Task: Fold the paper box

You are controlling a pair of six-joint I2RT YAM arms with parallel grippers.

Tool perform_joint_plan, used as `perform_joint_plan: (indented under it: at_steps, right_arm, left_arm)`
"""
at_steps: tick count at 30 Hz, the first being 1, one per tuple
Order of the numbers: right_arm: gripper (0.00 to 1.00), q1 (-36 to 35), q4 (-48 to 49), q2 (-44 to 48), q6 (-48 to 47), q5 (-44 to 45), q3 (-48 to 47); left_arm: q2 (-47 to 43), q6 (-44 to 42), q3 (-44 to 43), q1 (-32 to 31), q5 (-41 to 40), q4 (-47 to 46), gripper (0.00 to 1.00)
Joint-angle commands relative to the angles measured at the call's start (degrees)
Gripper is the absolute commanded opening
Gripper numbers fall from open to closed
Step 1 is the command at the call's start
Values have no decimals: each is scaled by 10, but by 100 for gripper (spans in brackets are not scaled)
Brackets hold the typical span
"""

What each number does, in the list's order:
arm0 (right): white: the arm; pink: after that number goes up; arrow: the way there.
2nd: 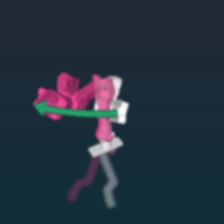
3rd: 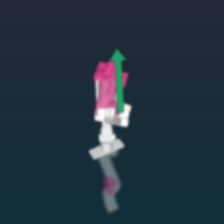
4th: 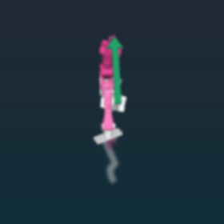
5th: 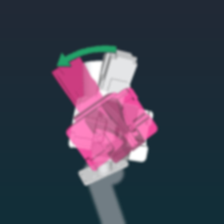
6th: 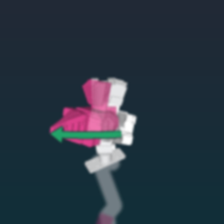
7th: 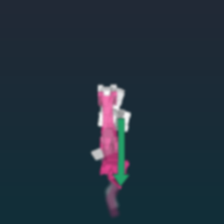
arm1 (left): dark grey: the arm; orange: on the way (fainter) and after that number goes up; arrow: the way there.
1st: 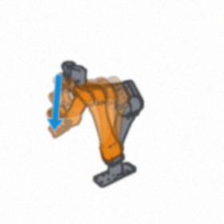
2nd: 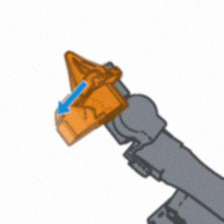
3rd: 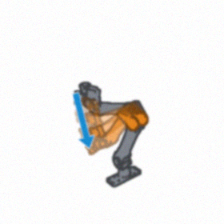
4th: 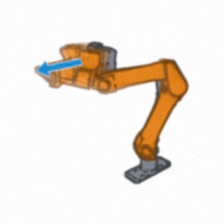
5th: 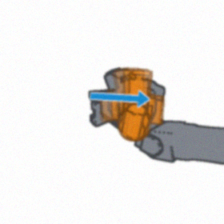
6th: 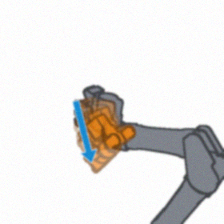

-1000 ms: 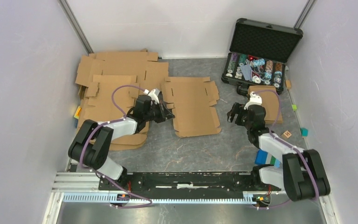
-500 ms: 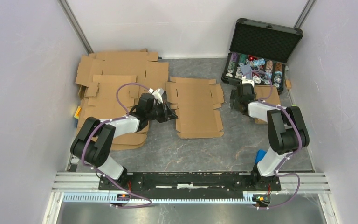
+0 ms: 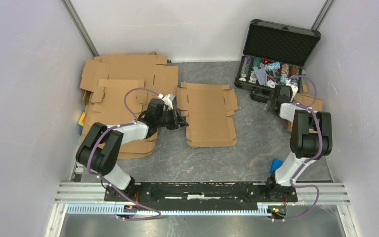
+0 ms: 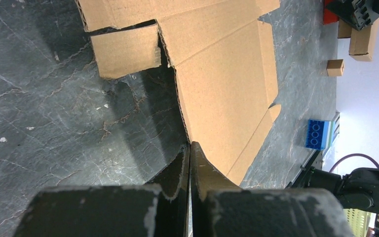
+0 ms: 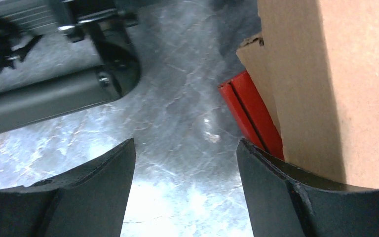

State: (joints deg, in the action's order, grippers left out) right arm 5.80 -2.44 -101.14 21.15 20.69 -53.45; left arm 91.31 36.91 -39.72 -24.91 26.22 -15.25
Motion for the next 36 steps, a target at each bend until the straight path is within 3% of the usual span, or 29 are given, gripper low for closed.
perform_joint_plan:
  at_steps: [1,7,11,15,23,28,31,36]
  right_arm:
    - [79,12,-46,28,6,3,8]
    - [88,-45,57,139,-73,-198,76]
    - [96,-99,70,144,-73,-343,85]
    - [95,-132,61,116,-75,-304,90]
    - [87,-133,90,40,-38,-320,61]
    - [70,-133,115,14,-24,-310,42]
    - [48,-133,117,1,-28,-309,32]
    - [10,-154,95,12,-55,-273,34]
  left_arm:
    - [6,-29,-26,-8,26,2,2]
    - [21,-31,-37,-15,38,8,2]
    - [39,-37,-54,-15,31,37,2]
    - [45,-45,-57,-15,13,53,3]
    - [39,-62,-63,-15,15,79,7]
    - [50,-69,-72,-16,26,91,11]
    - [47,-71,-71,-16,26,90,16]
    - [24,-69,-59,-13,-8,89,40]
